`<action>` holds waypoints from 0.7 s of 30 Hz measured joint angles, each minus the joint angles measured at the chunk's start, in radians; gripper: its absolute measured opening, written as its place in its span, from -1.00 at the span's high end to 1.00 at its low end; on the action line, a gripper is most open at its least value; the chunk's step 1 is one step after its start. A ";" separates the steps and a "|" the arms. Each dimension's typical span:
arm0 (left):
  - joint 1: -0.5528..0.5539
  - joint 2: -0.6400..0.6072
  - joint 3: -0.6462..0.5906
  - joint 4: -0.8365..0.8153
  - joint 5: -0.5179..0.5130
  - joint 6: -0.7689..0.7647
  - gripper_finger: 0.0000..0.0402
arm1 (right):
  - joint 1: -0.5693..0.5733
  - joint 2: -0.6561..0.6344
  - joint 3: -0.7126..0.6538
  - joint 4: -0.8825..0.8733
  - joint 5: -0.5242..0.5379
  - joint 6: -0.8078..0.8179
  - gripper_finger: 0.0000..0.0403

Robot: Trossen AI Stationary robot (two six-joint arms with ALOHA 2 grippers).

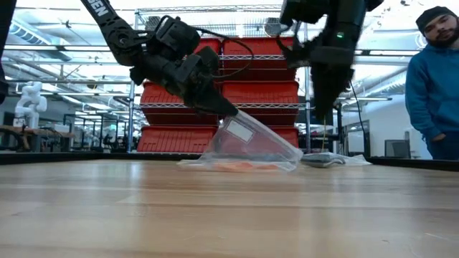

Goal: Sort rubber bands
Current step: Close the zip bag, then adjust the zip bags

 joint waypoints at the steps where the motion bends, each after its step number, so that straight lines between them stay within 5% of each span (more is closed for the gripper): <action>1: -0.007 0.000 0.000 0.002 0.001 0.000 0.82 | 0.000 0.000 -0.004 0.057 -0.001 0.000 0.61; 6: -0.003 0.000 0.000 0.012 -0.011 0.000 0.49 | 0.000 0.017 -0.105 0.431 -0.020 -0.024 0.57; 12: 0.069 -0.030 0.000 -0.024 -0.071 -0.026 0.22 | -0.007 0.136 -0.240 0.786 0.002 0.060 0.96; 17: 0.137 -0.019 0.001 -0.144 -0.150 -0.017 0.22 | -0.003 0.238 -0.233 0.844 -0.037 0.068 0.99; 21: 0.151 0.051 -0.001 -0.178 -0.080 0.000 0.33 | 0.013 0.235 -0.231 0.803 -0.110 -0.013 0.99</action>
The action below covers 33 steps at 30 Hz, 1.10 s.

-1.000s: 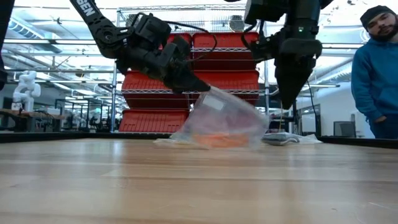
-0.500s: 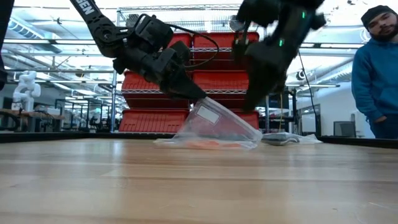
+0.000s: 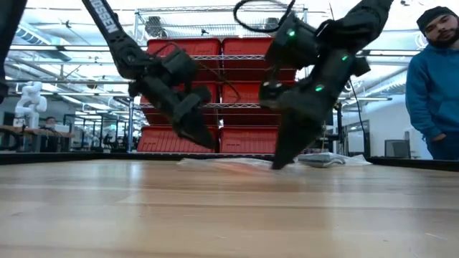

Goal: Sort rubber bands
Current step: Adjust the zip bags

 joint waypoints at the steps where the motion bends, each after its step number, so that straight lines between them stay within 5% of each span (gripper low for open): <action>1: -0.005 0.020 0.001 0.013 0.016 0.001 0.36 | 0.006 -0.015 -0.002 -0.028 -0.029 -0.024 1.00; 10: -0.017 0.088 0.004 -0.051 0.018 0.105 0.74 | 0.035 -0.182 -0.008 -0.338 -0.103 -0.126 1.00; 15: -0.062 0.022 0.008 -0.288 0.008 0.178 0.97 | 0.037 -0.271 -0.008 -0.369 -0.078 -0.132 1.00; 22: -0.179 -0.165 -0.002 -0.636 -0.144 0.146 0.95 | 0.030 -0.386 -0.007 -0.345 -0.014 -0.136 1.00; 27: -0.183 -0.263 0.000 -0.526 -0.221 -0.010 0.95 | 0.027 -0.328 -0.007 -0.264 -0.013 -0.128 1.00; 33: -0.149 -0.139 0.001 -0.385 -0.256 -0.234 0.95 | 0.028 -0.173 -0.007 -0.129 0.019 -0.024 1.00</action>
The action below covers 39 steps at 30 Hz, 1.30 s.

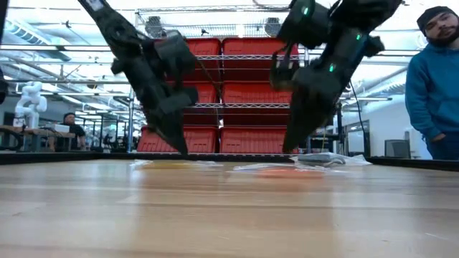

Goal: Sort rubber bands
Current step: Adjust the zip bags

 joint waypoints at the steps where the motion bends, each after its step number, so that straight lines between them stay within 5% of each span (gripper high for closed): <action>1: 0.001 0.030 0.000 0.017 0.000 -0.019 0.95 | 0.000 0.022 0.000 0.007 0.012 0.028 1.00; 7: -0.024 0.130 0.006 0.061 0.069 0.057 0.95 | -0.003 0.106 0.000 0.025 0.048 0.097 1.00; 14: -0.104 0.073 0.003 -0.121 0.087 0.162 0.98 | -0.049 0.129 0.002 0.083 0.043 -0.038 1.00; 24: -0.193 -0.016 -0.003 -0.255 -0.037 0.156 0.98 | -0.131 0.122 0.000 0.212 0.037 -0.165 1.00; 28: -0.209 -0.024 -0.006 -0.230 -0.055 0.137 0.98 | -0.147 0.009 -0.001 0.170 0.043 -0.215 1.00; 30: -0.211 -0.026 -0.006 -0.224 -0.056 0.133 0.98 | -0.161 -0.064 0.002 0.079 0.083 -0.198 1.00; 34: -0.210 -0.026 -0.041 -0.151 -0.065 0.130 0.98 | -0.210 -0.150 -0.050 -0.173 0.333 -0.027 1.00; 39: -0.196 -0.026 -0.118 0.040 -0.063 0.105 0.98 | -0.298 -0.202 -0.227 -0.011 0.385 0.128 1.00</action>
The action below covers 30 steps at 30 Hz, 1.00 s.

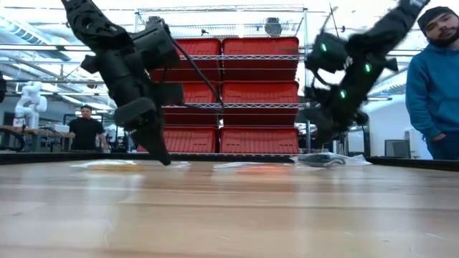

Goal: Sort rubber bands
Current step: Adjust the zip bags

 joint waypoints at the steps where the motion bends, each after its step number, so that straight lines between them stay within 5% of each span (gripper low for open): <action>1: 0.004 0.000 -0.014 0.043 0.006 -0.009 0.98 | -0.019 0.000 -0.035 0.043 0.001 0.009 1.00; 6: 0.014 0.000 -0.038 0.127 0.034 -0.036 0.98 | -0.086 0.020 -0.139 0.194 -0.066 -0.045 1.00; 12: 0.014 -0.013 -0.038 0.125 0.037 -0.037 0.98 | -0.022 -0.021 -0.149 0.101 -0.227 -0.105 1.00; 19: 0.014 -0.053 -0.038 0.110 0.038 -0.038 0.98 | 0.139 -0.141 -0.151 -0.146 -0.257 0.121 1.00; 30: 0.001 -0.160 -0.038 0.111 0.038 -0.040 0.98 | 0.390 -0.174 -0.151 -0.160 -0.265 0.356 1.00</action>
